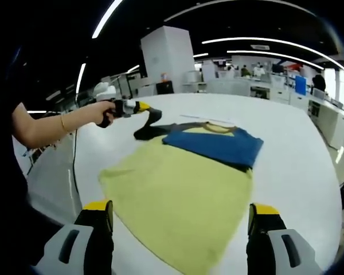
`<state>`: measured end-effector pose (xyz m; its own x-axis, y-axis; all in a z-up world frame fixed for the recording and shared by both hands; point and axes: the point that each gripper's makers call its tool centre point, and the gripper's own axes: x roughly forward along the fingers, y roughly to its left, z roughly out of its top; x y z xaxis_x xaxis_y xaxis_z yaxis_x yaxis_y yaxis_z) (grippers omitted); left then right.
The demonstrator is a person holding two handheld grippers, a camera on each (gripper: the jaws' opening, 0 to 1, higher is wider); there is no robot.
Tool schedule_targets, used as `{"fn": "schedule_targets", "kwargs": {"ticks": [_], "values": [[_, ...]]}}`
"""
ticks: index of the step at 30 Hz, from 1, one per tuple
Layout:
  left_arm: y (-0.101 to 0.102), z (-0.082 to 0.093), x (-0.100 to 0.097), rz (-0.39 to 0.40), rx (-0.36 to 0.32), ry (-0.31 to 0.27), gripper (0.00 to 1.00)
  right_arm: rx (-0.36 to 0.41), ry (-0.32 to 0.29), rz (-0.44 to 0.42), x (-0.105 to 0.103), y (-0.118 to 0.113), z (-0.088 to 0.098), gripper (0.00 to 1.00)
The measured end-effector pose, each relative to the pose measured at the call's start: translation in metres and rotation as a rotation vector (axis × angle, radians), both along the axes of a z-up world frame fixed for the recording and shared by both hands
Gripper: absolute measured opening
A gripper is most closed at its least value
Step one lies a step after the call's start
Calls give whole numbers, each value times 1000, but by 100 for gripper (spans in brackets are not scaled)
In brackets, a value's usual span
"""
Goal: Fold the garment on the visible template until the final outline fits inside the template.
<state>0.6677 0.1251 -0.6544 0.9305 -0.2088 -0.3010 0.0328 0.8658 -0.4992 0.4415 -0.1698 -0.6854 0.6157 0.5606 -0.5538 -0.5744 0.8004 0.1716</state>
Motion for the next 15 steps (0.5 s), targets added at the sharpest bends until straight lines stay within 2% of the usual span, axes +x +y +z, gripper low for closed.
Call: {"fn": "schedule_targets", "kwargs": {"ticks": [15], "values": [[-57, 5, 11, -95, -8, -21, 0, -1, 17, -15, -5, -6, -6, 97]]}}
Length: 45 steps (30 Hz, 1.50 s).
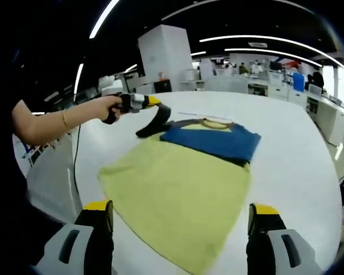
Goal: Fold the garment on the visible template until the final outline fits inside the template.
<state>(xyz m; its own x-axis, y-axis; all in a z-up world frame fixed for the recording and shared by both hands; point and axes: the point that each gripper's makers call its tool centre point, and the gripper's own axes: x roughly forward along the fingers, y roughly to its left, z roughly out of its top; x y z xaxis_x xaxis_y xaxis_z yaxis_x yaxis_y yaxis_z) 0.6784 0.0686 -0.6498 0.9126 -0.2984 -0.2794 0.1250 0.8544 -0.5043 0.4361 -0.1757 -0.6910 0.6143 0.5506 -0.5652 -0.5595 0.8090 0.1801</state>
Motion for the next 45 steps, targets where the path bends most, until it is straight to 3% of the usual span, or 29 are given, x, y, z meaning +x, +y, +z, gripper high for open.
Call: {"fn": "schedule_targets", "kwargs": {"ticks": [3, 6, 11, 22, 35, 45], "values": [[-15, -1, 1, -29, -2, -4, 0, 3, 2, -4, -1, -1, -1, 97], [-30, 2, 3, -48, -48, -19, 0, 2, 6, -7, -1, -3, -3, 97], [-47, 1, 5, -73, -8, -30, 0, 1, 14, -12, -3, -5, -6, 97], [-81, -1, 7, -145, 8, -60, 0, 12, -6, -2, -2, -4, -2, 99], [-117, 12, 17, -207, -25, -120, 0, -4, 8, 19, -5, -1, -4, 99], [-150, 11, 14, -283, -39, -132, 0, -13, 14, 11, -4, -4, -6, 98]]}}
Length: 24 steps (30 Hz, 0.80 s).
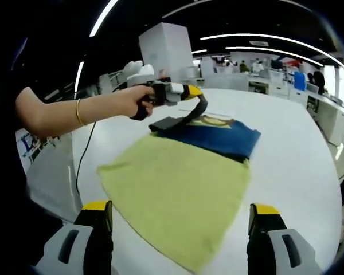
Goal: Fold the garment on the visible template until the final outline fits inside the template.
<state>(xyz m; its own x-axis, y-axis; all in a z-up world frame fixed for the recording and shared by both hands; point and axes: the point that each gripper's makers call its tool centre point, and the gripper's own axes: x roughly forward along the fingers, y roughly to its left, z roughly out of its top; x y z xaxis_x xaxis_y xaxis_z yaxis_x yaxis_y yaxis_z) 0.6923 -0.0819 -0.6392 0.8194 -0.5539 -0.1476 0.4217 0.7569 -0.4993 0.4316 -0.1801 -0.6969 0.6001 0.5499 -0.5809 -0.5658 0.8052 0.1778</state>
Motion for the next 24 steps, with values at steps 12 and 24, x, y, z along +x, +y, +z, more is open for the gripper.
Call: {"fn": "schedule_targets", "kwargs": {"ticks": [12, 24], "values": [[-39, -19, -11, -148, 12, 9, 0, 20, 4, -12, 6, 2, -1, 97], [-69, -38, -22, -229, 44, 30, 0, 14, 22, -11, 3, 2, -8, 97]]}}
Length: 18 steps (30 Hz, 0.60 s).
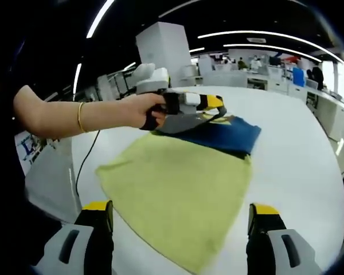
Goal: Fold the garment on the visible template until the final outline fits inside the template.
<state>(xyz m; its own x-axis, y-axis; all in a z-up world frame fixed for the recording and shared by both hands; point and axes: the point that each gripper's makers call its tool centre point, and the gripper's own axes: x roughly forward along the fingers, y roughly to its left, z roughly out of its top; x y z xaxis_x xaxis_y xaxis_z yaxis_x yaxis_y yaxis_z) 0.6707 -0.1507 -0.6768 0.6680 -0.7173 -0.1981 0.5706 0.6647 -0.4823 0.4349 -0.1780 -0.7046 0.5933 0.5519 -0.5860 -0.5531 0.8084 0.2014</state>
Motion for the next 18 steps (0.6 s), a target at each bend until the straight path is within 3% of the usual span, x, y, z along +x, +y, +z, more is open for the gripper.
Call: {"fn": "schedule_targets", "kwargs": {"ticks": [6, 10, 18], "values": [[-11, -7, -7, -47, 16, 7, 0, 6, 0, -3, 1, 0, 0, 97], [-15, -8, -7, -51, 1, 21, 0, 7, 1, 7, 1, 2, -1, 98], [-23, -26, -8, -53, 35, 70, 0, 15, -6, -1, 4, 0, 1, 98]]}}
